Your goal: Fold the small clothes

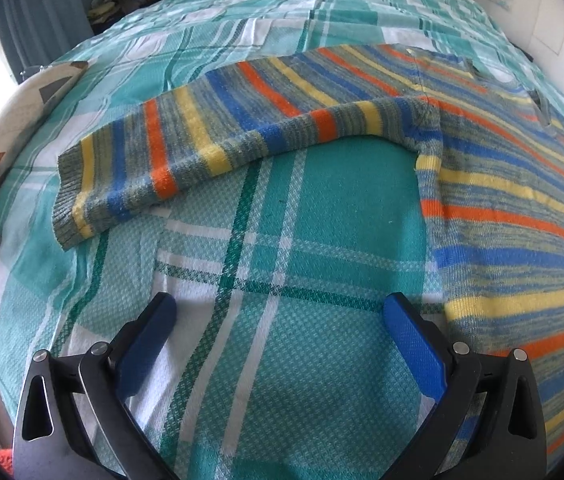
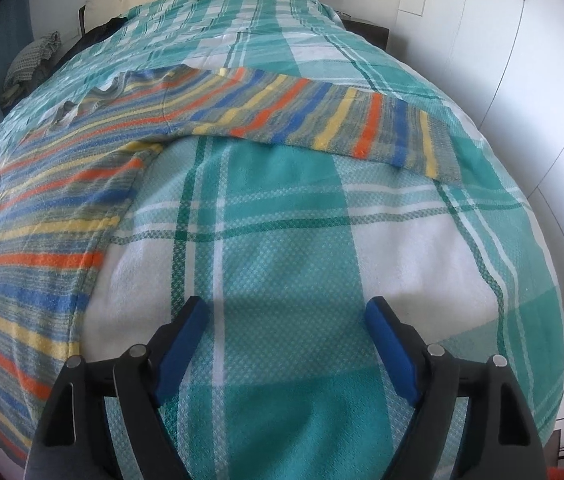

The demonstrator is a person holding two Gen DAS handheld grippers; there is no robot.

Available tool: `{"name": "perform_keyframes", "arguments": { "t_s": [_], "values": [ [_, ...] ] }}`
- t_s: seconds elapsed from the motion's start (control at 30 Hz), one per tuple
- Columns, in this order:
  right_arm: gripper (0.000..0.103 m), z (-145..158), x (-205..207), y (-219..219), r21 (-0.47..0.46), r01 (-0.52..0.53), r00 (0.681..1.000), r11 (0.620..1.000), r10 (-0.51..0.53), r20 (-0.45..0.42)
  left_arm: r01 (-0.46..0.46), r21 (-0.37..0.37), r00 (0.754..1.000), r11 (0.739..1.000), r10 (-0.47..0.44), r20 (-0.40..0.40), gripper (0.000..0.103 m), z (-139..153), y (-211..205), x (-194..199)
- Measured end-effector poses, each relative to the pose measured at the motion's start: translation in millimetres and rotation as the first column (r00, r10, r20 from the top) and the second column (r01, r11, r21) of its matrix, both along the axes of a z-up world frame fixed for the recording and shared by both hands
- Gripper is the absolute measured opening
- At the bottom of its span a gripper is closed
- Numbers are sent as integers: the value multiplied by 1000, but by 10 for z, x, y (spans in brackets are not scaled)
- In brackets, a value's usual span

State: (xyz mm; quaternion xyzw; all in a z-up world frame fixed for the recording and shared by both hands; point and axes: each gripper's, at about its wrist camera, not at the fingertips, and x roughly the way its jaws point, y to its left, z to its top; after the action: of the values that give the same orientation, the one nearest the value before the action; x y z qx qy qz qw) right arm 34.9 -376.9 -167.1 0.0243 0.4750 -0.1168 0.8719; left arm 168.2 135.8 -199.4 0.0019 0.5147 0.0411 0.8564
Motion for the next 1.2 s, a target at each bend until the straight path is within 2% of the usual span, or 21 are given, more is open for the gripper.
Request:
{"name": "perform_keyframes", "arguments": {
  "t_s": [0.2,0.4,0.67,1.2],
  "values": [
    [93,-84,7,-20,37,6,1000,999,-6,12,3,3,1000,1000,-3,-1,103,-3,-7,4],
    [102,-140,17,35,19,-6,1000,1000,6,25,5,14,1000,1000,-5,2,103,-16,-13,3],
    [103,-160,27,33,16,-10,999,1000,9,34,10,40,1000,999,-10,19,103,-31,-48,-4],
    [103,-161,8,45,6,-11,999,1000,11,42,9,43,1000,999,-10,28,103,-32,-52,-20]
  ]
}}
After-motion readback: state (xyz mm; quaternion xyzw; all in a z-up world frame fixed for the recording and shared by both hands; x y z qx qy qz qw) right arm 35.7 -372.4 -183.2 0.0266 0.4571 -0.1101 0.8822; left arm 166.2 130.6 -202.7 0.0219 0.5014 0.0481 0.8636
